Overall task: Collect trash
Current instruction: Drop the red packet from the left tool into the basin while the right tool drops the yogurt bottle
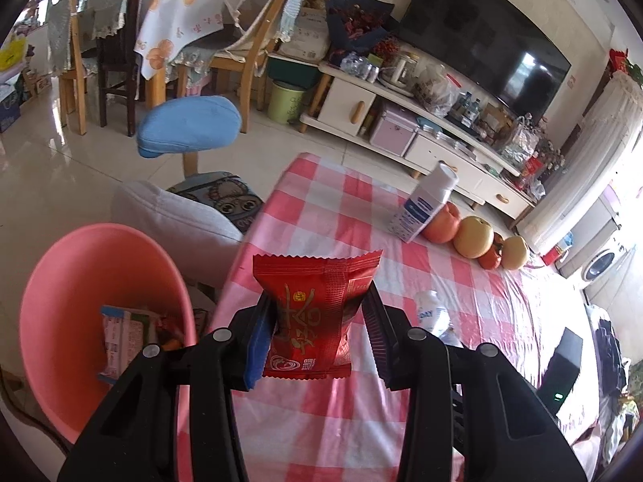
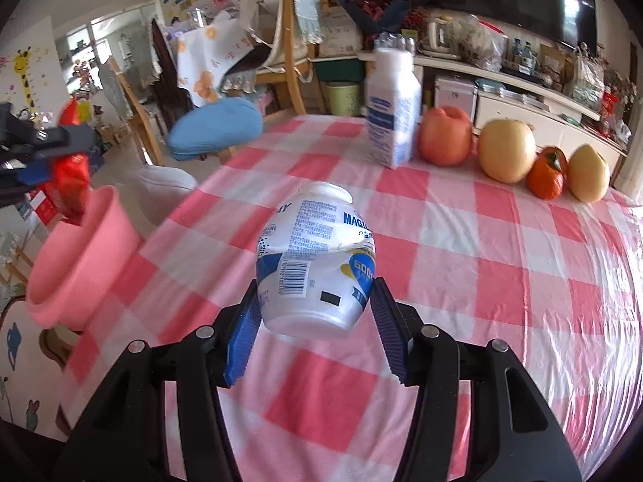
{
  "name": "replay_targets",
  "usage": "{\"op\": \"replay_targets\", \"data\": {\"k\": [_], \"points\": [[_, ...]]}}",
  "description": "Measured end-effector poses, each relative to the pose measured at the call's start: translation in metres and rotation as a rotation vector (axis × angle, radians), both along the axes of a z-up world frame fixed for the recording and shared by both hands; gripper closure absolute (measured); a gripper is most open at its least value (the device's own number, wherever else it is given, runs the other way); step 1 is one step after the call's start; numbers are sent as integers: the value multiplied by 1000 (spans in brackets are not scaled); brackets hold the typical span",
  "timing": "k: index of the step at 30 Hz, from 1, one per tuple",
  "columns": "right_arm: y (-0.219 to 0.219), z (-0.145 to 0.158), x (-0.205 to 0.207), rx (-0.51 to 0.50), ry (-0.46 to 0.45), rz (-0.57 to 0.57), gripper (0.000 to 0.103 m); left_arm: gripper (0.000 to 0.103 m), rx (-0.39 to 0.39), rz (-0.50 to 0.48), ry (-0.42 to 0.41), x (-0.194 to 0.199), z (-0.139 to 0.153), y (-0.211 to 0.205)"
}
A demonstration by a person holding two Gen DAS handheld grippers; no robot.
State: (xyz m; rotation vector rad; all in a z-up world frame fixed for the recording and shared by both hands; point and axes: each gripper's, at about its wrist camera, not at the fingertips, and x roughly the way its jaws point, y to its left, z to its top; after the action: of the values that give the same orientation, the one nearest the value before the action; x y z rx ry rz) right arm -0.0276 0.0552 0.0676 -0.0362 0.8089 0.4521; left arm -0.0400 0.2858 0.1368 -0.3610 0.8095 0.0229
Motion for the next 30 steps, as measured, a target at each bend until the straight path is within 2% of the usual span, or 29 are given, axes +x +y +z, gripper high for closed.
{"op": "replay_targets", "data": {"k": [11, 16, 23, 30], "points": [[61, 47, -29, 35, -69, 131, 47, 59, 5, 112, -21, -23, 3, 55], [100, 65, -41, 29, -97, 203, 47, 59, -22, 182, -29, -36, 1, 88], [157, 78, -56, 17, -122, 305, 47, 59, -82, 293, -16, -51, -13, 142], [205, 75, -65, -2, -123, 379, 47, 59, -126, 358, 12, -55, -31, 174]]}}
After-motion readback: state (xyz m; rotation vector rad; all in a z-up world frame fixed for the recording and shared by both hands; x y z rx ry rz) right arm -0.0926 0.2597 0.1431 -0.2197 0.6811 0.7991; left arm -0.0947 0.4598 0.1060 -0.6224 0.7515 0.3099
